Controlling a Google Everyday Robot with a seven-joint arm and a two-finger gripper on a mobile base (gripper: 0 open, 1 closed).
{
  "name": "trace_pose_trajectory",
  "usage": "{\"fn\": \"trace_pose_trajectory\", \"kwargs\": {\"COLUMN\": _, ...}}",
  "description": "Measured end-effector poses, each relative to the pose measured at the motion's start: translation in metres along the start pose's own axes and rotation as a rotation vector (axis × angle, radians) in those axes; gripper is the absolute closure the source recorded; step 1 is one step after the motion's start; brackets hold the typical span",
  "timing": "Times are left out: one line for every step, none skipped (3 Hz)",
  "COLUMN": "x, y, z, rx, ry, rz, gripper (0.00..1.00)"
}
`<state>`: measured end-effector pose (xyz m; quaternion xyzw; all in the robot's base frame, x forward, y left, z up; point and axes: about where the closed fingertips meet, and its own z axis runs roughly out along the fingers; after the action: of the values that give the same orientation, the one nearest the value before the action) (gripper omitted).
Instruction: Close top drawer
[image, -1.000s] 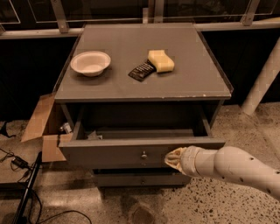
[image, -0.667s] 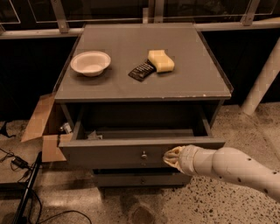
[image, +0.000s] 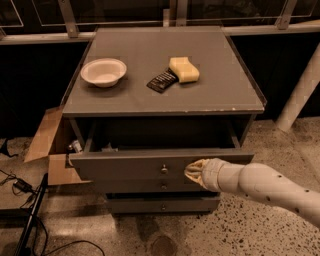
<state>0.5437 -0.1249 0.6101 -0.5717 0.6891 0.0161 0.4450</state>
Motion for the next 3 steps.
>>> {"fn": "trace_pose_trajectory", "kwargs": {"x": -0.005, "y": -0.014, "z": 0.013, "rx": 0.01, "ry": -0.017, "rz": -0.006, "gripper": 1.0}}
{"fn": "trace_pose_trajectory", "kwargs": {"x": -0.01, "y": -0.026, "z": 0.03, "rx": 0.007, "ry": -0.033, "rz": -0.01, "gripper": 1.0}}
{"fn": "trace_pose_trajectory", "kwargs": {"x": -0.016, "y": -0.034, "z": 0.046, "rx": -0.005, "ry": -0.041, "rz": -0.017, "gripper": 1.0}}
